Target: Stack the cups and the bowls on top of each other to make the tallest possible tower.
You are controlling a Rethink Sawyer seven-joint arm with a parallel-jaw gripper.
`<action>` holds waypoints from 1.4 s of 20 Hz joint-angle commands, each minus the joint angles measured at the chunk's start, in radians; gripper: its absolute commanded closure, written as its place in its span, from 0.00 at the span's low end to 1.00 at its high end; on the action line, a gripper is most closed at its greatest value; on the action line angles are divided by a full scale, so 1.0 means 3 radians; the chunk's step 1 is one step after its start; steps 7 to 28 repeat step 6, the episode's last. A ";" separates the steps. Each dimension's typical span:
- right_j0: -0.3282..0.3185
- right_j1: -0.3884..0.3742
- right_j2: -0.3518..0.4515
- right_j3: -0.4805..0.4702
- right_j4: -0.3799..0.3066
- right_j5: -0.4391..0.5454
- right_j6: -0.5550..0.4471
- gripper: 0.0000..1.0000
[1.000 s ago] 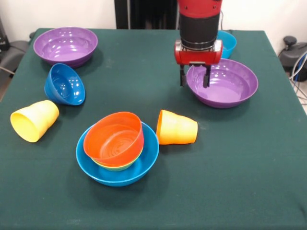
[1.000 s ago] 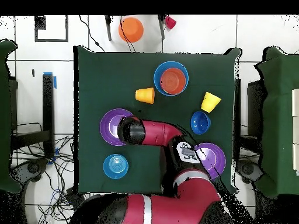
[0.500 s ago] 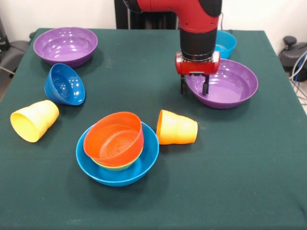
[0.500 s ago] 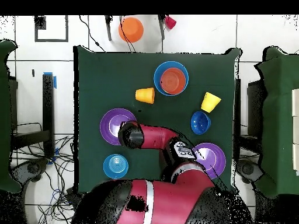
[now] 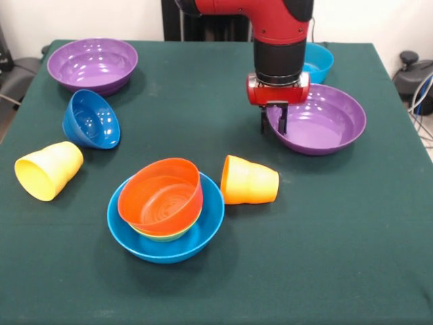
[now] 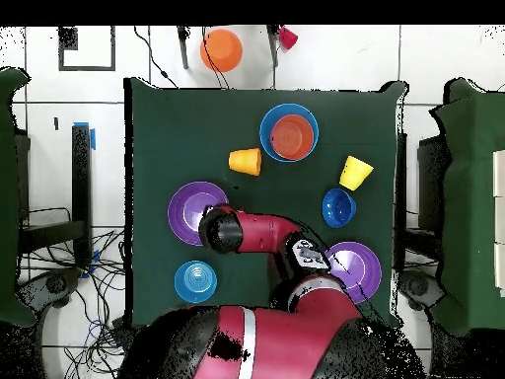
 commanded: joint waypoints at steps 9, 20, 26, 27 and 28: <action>0.0178 0.0177 -0.0043 0.0018 -0.0389 -0.0394 0.0295 1.00; 0.0178 0.0177 -0.0043 0.0018 -0.0389 -0.0394 0.0295 1.00; 0.0178 0.0177 -0.0043 0.0018 -0.0389 -0.0394 0.0295 1.00; 0.0178 0.0177 -0.0043 0.0018 -0.0389 -0.0394 0.0295 1.00; 0.0178 0.0177 -0.0043 0.0018 -0.0389 -0.0394 0.0295 1.00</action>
